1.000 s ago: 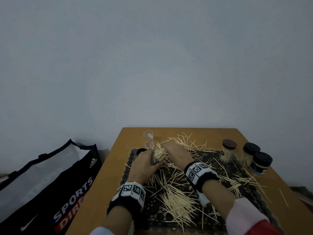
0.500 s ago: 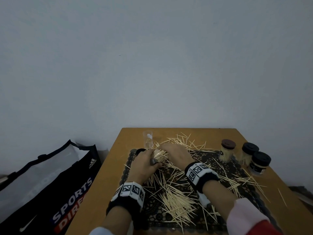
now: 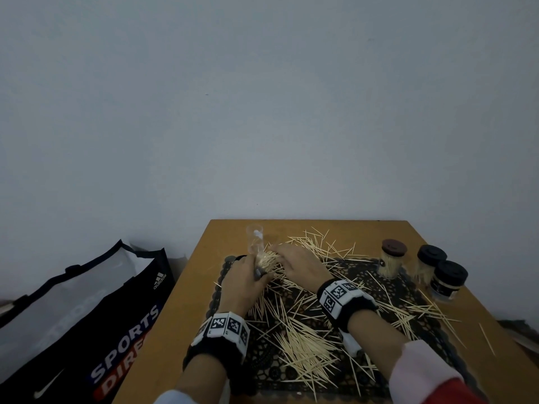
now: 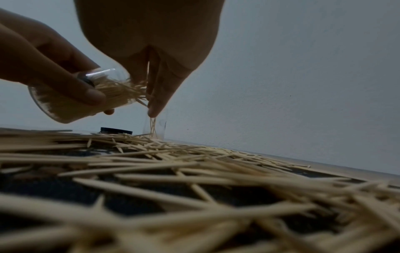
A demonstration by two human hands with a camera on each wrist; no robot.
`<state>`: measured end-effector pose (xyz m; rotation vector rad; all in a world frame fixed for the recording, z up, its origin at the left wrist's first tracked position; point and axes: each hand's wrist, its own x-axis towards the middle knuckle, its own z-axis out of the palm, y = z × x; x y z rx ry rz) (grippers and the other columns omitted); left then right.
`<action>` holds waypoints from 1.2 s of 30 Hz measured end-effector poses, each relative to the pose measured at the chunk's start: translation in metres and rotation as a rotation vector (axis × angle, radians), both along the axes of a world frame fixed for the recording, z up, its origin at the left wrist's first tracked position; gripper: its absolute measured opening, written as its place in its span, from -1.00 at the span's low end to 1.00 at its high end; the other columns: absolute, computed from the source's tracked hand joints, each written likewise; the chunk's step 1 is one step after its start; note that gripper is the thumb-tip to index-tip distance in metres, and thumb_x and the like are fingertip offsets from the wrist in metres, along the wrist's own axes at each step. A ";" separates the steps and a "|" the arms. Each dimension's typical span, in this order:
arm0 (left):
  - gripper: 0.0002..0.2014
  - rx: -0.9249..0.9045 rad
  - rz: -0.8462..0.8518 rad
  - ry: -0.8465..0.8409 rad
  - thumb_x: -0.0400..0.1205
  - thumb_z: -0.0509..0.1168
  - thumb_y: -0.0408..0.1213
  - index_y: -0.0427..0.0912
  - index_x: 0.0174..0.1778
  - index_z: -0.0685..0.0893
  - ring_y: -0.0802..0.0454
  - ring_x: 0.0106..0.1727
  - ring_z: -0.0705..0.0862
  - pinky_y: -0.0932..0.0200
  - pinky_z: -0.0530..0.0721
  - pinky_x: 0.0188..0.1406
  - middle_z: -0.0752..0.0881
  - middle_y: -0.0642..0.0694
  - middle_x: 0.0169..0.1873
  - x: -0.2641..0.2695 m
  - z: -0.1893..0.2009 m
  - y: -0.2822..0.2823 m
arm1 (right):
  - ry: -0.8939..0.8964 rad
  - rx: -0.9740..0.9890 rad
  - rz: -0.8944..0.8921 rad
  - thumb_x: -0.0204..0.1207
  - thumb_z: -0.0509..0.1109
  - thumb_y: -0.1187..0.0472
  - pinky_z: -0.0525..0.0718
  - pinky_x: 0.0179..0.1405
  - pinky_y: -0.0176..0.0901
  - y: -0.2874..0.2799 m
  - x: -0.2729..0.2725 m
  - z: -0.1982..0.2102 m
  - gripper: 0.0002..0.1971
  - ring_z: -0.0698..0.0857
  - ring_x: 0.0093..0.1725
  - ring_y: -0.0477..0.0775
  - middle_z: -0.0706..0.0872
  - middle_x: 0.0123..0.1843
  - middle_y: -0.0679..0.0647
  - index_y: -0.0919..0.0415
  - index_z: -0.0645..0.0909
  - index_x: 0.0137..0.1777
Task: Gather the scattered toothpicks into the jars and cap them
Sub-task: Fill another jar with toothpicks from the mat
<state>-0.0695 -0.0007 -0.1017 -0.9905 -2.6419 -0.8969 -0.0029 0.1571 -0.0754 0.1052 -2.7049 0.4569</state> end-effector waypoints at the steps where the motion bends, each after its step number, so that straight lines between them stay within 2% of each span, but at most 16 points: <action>1: -0.54 0.012 -0.017 -0.006 0.53 0.48 -0.01 -0.11 0.25 0.54 0.03 -0.05 0.62 0.10 0.59 -0.20 0.68 0.02 -0.07 -0.001 -0.001 0.000 | 0.017 0.003 0.005 0.60 0.28 0.42 0.69 0.14 0.03 0.001 -0.001 0.000 -0.58 0.71 0.13 0.13 0.73 0.23 0.15 0.16 0.55 0.45; 3: -0.45 0.015 -0.049 -0.018 0.50 0.52 -0.07 -0.12 0.36 0.53 0.01 0.03 0.64 0.03 0.65 -0.05 0.71 -0.01 0.03 -0.001 -0.002 0.000 | 0.051 0.000 0.015 0.55 0.29 0.50 0.71 0.08 0.05 0.003 -0.002 -0.002 -0.56 0.74 0.08 0.16 0.77 0.15 0.18 0.18 0.61 0.39; 5: -0.43 0.015 -0.074 -0.024 0.51 0.53 -0.11 -0.13 0.40 0.50 -0.03 0.08 0.64 0.02 0.64 0.02 0.70 -0.04 0.06 0.000 -0.002 0.000 | 0.079 -0.017 0.019 0.54 0.32 0.49 0.73 0.03 0.04 0.003 -0.002 -0.001 -0.61 0.76 0.02 0.15 0.79 0.09 0.18 0.21 0.66 0.33; 9: -0.41 0.009 -0.110 -0.029 0.53 0.50 -0.10 -0.18 0.44 0.48 -0.08 0.19 0.61 0.01 0.60 0.14 0.67 -0.09 0.16 0.001 -0.001 0.002 | 0.124 -0.018 -0.020 0.63 0.33 0.29 0.71 -0.02 -0.01 0.002 0.000 0.004 -0.73 0.74 0.00 0.12 0.72 0.20 0.09 0.21 0.65 0.30; 11: -0.40 0.005 -0.111 -0.034 0.54 0.50 -0.09 -0.18 0.45 0.47 -0.08 0.20 0.60 0.03 0.58 0.15 0.66 -0.10 0.17 0.002 0.000 0.002 | 0.114 -0.007 -0.058 0.65 0.32 0.18 0.72 -0.07 -0.01 0.002 0.003 0.006 -0.69 0.73 -0.03 0.08 0.65 0.29 0.02 0.15 0.61 0.37; 13: -0.40 0.003 -0.113 -0.034 0.54 0.49 -0.08 -0.16 0.45 0.47 -0.06 0.18 0.60 0.03 0.59 0.14 0.67 -0.09 0.16 0.002 -0.001 0.003 | 0.076 -0.016 -0.073 0.67 0.29 0.14 0.71 0.01 0.01 0.003 0.003 0.006 -0.65 0.73 0.05 0.07 0.62 0.37 0.01 0.13 0.56 0.43; 15: -0.40 0.003 -0.110 -0.038 0.54 0.50 -0.08 -0.15 0.44 0.47 -0.05 0.16 0.61 0.03 0.60 0.11 0.67 -0.07 0.13 0.003 0.000 0.003 | 0.021 -0.021 -0.054 0.69 0.26 0.19 0.66 0.14 0.02 0.002 0.003 0.004 -0.65 0.69 0.19 0.11 0.63 0.39 0.08 0.17 0.54 0.45; 17: -0.40 0.005 -0.097 -0.042 0.54 0.49 -0.06 -0.14 0.44 0.46 -0.03 0.11 0.62 0.05 0.61 0.03 0.66 -0.05 0.10 0.003 0.001 0.002 | -0.008 -0.022 -0.038 0.69 0.26 0.24 0.65 0.15 0.00 0.002 0.001 0.004 -0.68 0.68 0.18 0.12 0.64 0.34 0.10 0.21 0.57 0.41; 19: -0.41 0.018 -0.080 -0.033 0.54 0.49 -0.04 -0.11 0.42 0.45 -0.01 0.08 0.62 0.07 0.62 -0.04 0.66 -0.02 0.08 0.003 0.002 0.001 | 0.011 -0.055 -0.025 0.68 0.26 0.26 0.64 0.05 -0.16 0.002 -0.001 0.003 -0.70 0.67 0.04 0.03 0.63 0.29 0.09 0.24 0.59 0.36; 21: -0.42 0.020 -0.058 -0.025 0.54 0.48 -0.01 -0.09 0.42 0.46 0.01 0.09 0.62 0.07 0.62 -0.08 0.66 0.01 0.08 0.003 0.002 0.000 | 0.032 -0.083 -0.013 0.67 0.26 0.29 0.49 -0.14 -0.44 0.003 -0.001 0.002 -0.72 0.56 -0.17 -0.17 0.60 0.25 0.07 0.26 0.60 0.34; 22: -0.42 0.012 -0.044 -0.021 0.54 0.47 0.01 -0.09 0.42 0.46 0.01 0.09 0.61 0.07 0.61 -0.09 0.66 0.01 0.08 0.003 0.002 -0.001 | 0.042 -0.092 -0.009 0.66 0.26 0.31 0.44 -0.24 -0.47 0.004 -0.001 0.001 -0.72 0.49 -0.24 -0.25 0.59 0.24 0.07 0.26 0.61 0.33; 25: -0.46 0.012 -0.019 -0.023 0.55 0.46 0.01 -0.10 0.38 0.49 0.00 0.08 0.60 0.11 0.56 -0.12 0.66 0.02 0.05 0.003 0.002 -0.001 | 0.082 -0.093 -0.028 0.64 0.29 0.34 0.53 -0.33 -0.43 0.008 -0.003 -0.001 -0.74 0.52 -0.29 -0.18 0.56 0.18 0.04 0.25 0.63 0.28; 27: -0.49 0.012 -0.036 -0.020 0.55 0.46 -0.01 -0.11 0.34 0.50 -0.01 0.06 0.61 0.10 0.57 -0.12 0.65 0.01 0.03 0.003 0.002 0.000 | 0.118 -0.071 -0.061 0.61 0.33 0.34 0.68 -0.27 -0.28 0.009 -0.004 -0.002 -0.79 0.59 -0.26 -0.08 0.55 0.09 0.02 0.25 0.67 0.20; 30: -0.50 0.010 -0.048 -0.013 0.55 0.47 0.00 -0.09 0.33 0.52 -0.01 0.07 0.62 0.04 0.63 -0.07 0.66 0.00 0.06 0.003 0.001 0.000 | 0.153 -0.046 -0.124 0.61 0.32 0.32 0.71 -0.25 -0.11 0.011 -0.004 -0.006 -0.87 0.60 -0.24 -0.01 0.53 -0.05 0.01 0.27 0.68 0.08; 33: -0.49 0.004 -0.057 -0.011 0.56 0.46 -0.01 -0.10 0.36 0.50 -0.01 0.06 0.61 0.04 0.62 -0.07 0.67 -0.01 0.06 0.002 0.001 0.000 | 0.142 -0.099 -0.129 0.65 0.27 0.21 0.67 -0.30 -0.17 0.010 -0.003 -0.004 -0.85 0.59 -0.30 -0.09 0.55 -0.13 -0.06 0.24 0.65 0.06; 36: -0.53 -0.002 -0.068 -0.005 0.56 0.45 0.00 -0.11 0.30 0.51 -0.01 0.01 0.60 0.13 0.50 -0.18 0.63 0.03 -0.04 0.003 0.000 0.001 | 0.127 0.037 -0.034 0.60 0.34 0.37 0.62 -0.34 -0.23 0.006 -0.002 -0.003 -0.75 0.60 -0.24 0.00 0.60 -0.02 0.02 0.16 0.72 0.20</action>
